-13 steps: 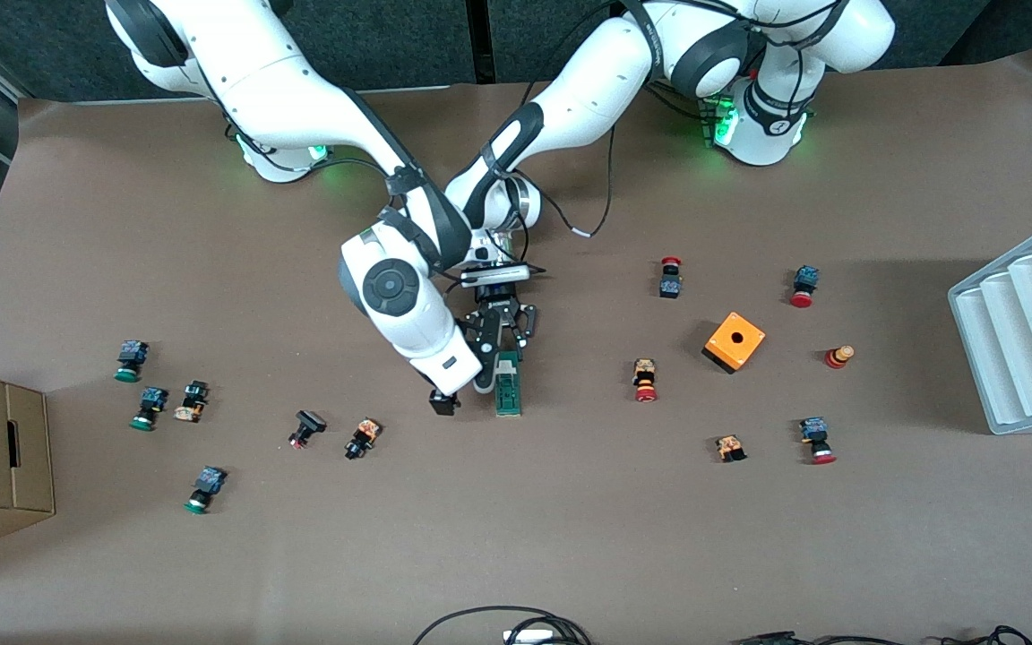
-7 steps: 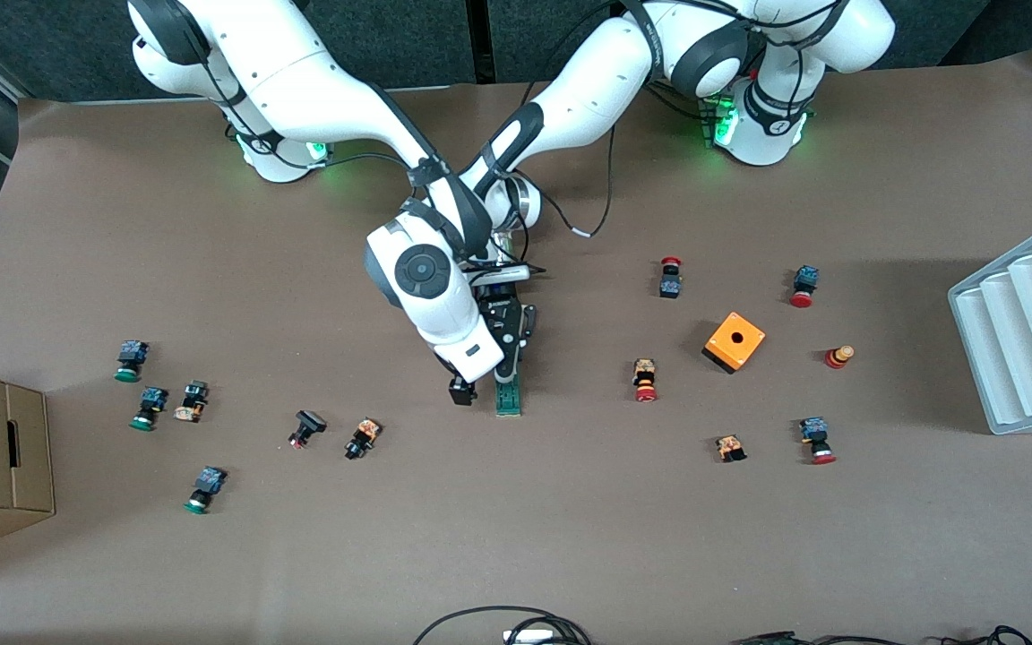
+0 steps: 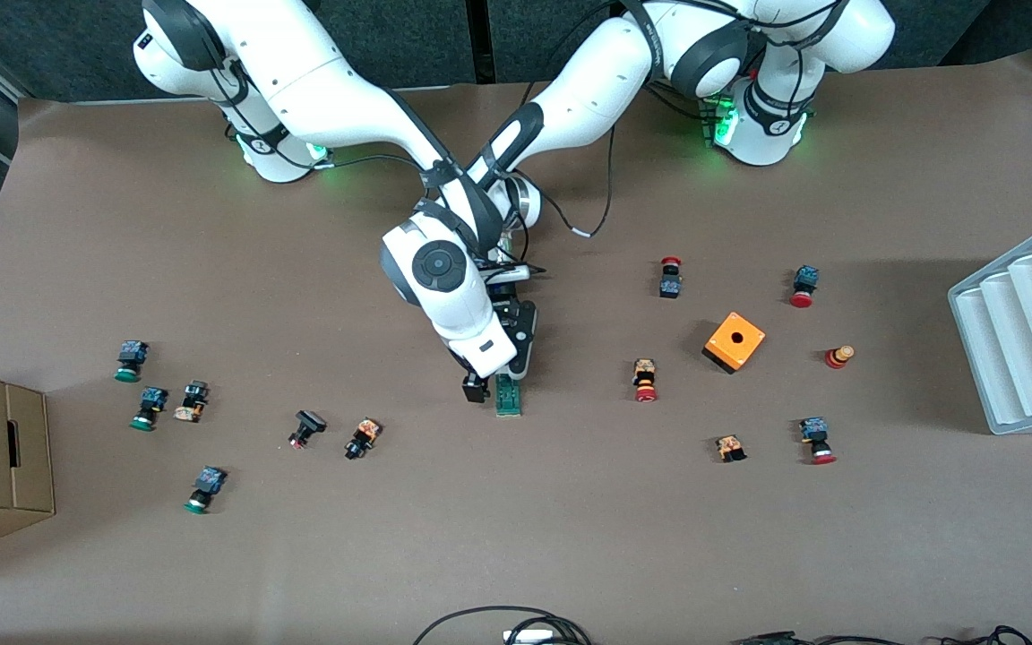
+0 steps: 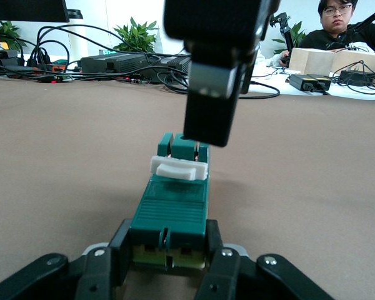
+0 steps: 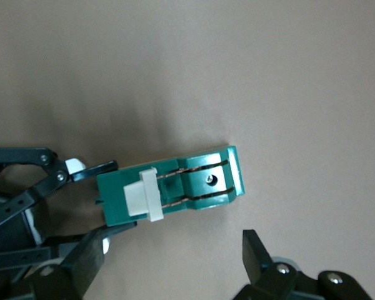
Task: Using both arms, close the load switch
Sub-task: 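Press the white lever down with the right gripper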
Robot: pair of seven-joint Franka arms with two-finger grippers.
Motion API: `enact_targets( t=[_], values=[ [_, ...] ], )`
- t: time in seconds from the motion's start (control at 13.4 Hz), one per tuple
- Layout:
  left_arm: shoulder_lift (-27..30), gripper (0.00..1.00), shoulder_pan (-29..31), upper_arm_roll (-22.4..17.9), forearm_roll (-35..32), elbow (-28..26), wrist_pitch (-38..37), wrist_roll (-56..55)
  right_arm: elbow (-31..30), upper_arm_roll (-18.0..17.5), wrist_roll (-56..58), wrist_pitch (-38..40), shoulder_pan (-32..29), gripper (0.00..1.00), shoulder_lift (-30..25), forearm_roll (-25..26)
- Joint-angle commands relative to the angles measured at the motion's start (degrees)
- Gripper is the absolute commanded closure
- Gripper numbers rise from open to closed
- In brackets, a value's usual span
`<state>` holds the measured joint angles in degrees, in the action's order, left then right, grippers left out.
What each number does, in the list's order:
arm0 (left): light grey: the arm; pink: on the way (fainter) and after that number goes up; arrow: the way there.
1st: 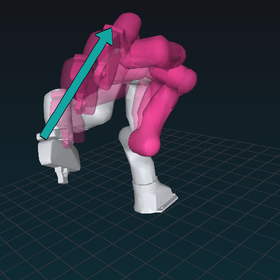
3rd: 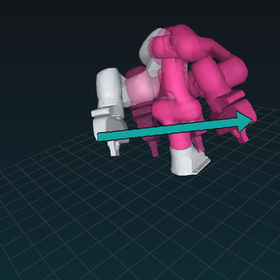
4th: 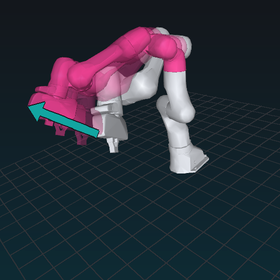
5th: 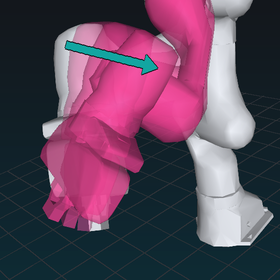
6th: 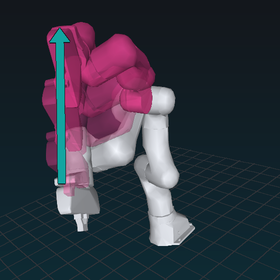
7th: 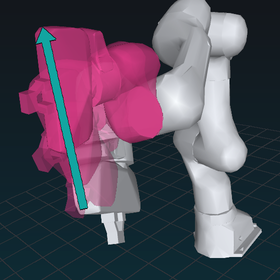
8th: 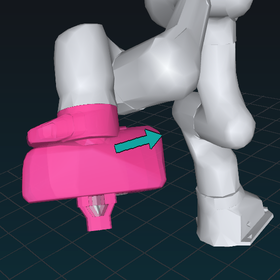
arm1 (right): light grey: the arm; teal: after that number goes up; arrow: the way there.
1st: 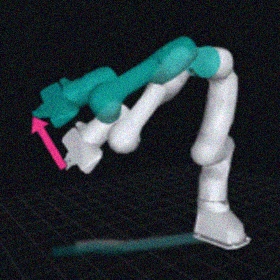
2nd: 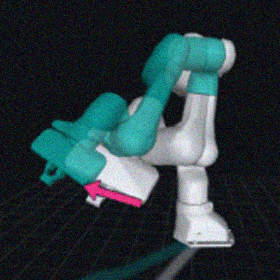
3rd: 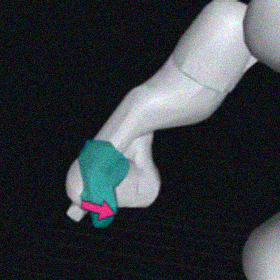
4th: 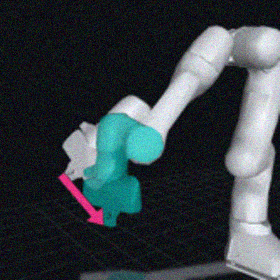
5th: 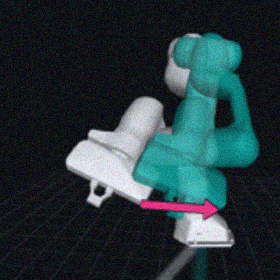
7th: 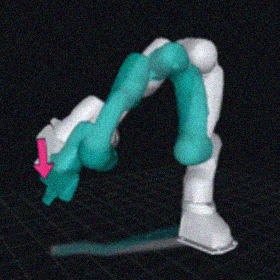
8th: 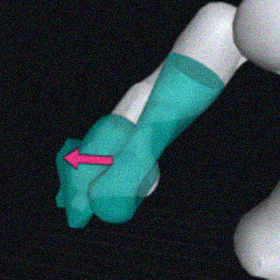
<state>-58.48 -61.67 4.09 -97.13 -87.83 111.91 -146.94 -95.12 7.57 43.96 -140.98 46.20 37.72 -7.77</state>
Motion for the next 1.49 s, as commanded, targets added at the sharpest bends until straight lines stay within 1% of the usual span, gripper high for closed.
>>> enact_targets(
  t=[0.0,0.75,1.42],
  values=[
    [-1.47,0.57,-0.11,-0.58,-0.25,1.08,0.68,-0.54,1.78,0.87,-0.27,-2.01,0.91,0.01,2.09,-1.29],
    [-1.47,0.57,-0.11,-0.58,-0.16,0.99,0.68,-0.71,1.95,0.87,-0.28,-5.79,1.0,0.01,4.29,-1.29],
    [-1.47,0.57,-0.11,-0.58,-0.16,0.99,0.68,-0.71,2.3,1.04,-0.28,-6.58,1.35,0.01,5.17,-1.29]
  ],
)
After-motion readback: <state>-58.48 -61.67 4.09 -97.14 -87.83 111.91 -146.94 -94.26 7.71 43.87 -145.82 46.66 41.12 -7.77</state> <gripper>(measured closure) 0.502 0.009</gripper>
